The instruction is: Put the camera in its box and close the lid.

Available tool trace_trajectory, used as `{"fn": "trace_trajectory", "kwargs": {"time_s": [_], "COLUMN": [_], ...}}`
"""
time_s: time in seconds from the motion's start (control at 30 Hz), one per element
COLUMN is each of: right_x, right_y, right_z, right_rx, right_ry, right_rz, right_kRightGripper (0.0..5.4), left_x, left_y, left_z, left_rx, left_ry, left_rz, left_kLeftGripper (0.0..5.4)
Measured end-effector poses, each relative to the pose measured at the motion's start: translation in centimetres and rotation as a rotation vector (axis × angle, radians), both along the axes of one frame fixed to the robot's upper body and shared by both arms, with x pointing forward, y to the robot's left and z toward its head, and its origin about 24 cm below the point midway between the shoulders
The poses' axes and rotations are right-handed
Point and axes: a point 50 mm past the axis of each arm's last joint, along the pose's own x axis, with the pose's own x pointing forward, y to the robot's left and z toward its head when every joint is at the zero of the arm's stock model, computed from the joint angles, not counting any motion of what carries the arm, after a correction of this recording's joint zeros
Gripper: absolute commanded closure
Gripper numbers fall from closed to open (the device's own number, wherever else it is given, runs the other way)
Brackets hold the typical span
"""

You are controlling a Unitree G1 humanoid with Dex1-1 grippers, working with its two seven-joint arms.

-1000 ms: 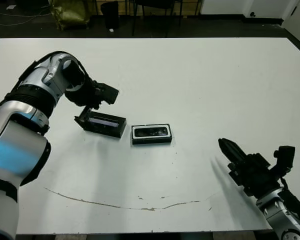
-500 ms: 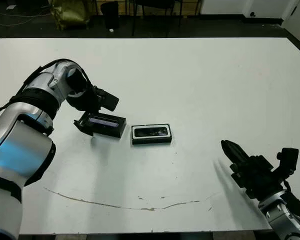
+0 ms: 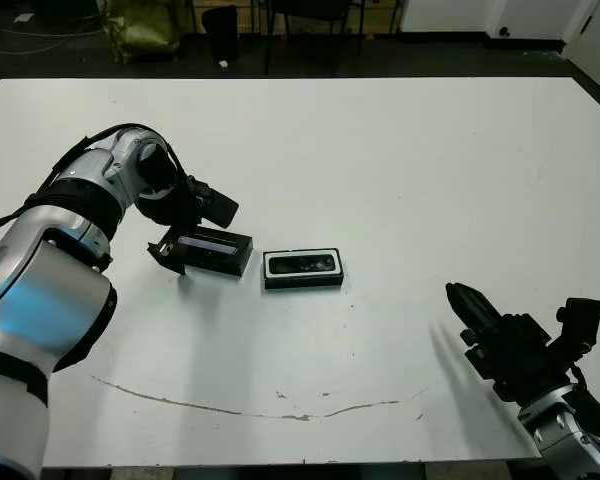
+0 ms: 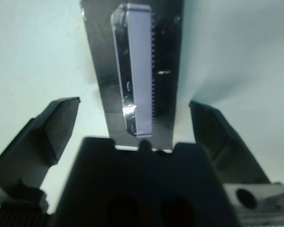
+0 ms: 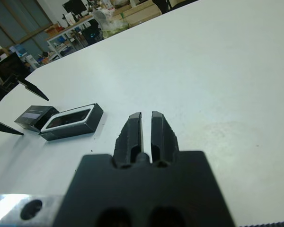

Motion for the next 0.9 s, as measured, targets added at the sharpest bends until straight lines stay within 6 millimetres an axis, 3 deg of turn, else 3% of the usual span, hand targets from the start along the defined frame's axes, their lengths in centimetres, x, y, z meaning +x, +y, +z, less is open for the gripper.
{"fn": "trace_trajectory", "kwargs": {"time_s": [0.27, 0.33, 0.73, 0.9], "right_x": [-0.17, -0.24, -0.6, -0.7], "right_y": [-0.2, -0.27, -0.4, -0.48], "right_z": [0.01, -0.03, 0.08, -0.08], "right_rx": [-0.009, -0.009, -0.02, -0.017], "right_ry": [-0.014, -0.012, -0.01, 0.008], "right_rz": [0.002, 0.0, -0.017, -0.028], "right_kRightGripper": [5.4, 5.4, 5.4, 5.4], "left_x": [0.2, 0.27, 0.49, 0.53], "left_y": [0.25, 0.37, 0.12, 0.06], "left_z": [-0.19, -0.27, -0.8, -0.84], "left_rx": [-0.001, -0.002, 0.024, 0.025], "left_ry": [-0.003, 0.003, -0.011, -0.007], "left_rz": [0.065, 0.109, 0.172, 0.191], "left_kLeftGripper": [0.04, 0.25, 2.98, 3.5]}}
